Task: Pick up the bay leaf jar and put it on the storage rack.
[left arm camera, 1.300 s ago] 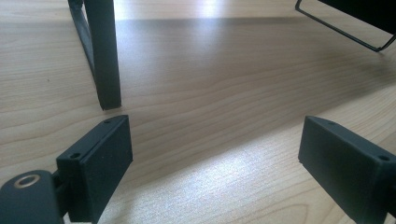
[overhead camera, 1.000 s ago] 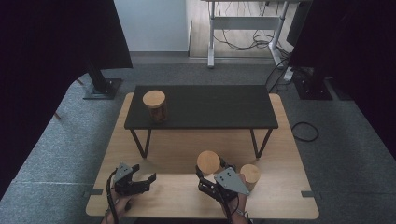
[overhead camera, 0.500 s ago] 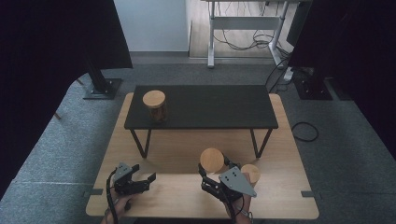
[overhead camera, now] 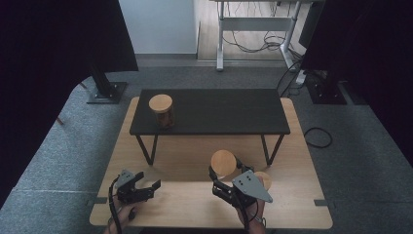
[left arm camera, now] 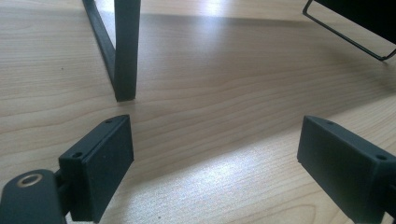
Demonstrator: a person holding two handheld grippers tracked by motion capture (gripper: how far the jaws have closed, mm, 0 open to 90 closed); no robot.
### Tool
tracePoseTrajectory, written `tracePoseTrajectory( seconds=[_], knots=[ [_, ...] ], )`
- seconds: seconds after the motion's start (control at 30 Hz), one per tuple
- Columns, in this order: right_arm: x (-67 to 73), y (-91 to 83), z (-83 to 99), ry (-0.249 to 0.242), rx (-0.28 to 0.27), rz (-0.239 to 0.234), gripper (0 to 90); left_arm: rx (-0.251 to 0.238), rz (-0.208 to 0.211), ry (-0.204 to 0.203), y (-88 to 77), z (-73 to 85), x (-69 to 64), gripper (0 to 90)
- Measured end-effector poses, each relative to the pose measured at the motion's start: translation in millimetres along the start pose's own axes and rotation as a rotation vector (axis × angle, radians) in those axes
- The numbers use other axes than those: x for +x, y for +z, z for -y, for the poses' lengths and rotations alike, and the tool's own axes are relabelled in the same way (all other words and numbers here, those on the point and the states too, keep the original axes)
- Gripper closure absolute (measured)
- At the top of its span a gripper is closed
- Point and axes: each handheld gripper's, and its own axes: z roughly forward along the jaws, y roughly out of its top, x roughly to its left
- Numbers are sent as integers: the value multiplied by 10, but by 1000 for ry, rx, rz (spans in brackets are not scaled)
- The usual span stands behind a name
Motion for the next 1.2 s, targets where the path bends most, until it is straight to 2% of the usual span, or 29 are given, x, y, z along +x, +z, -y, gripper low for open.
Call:
tracePoseTrajectory(
  seconds=[0.23, 0.67, 0.77, 0.93, 1.2],
  knots=[
    [-22, 9, -78, -32, 3, 2, 254, 3, -2, -1, 4, -1, -2, 99],
    [-54, 33, -232, -56, -12, -10, 254, 8, -8, 4, 3, -1, 0, 100],
    [-65, 42, -264, -51, -16, -25, 254, 10, -7, 5, 4, -2, 0, 100],
    [-58, 47, -304, -72, -36, -54, 253, 11, -2, 1, 5, -4, 11, 100],
    [-58, 82, -364, -93, -42, -62, 254, 16, 0, 0, 10, -6, 13, 100]
  ],
)
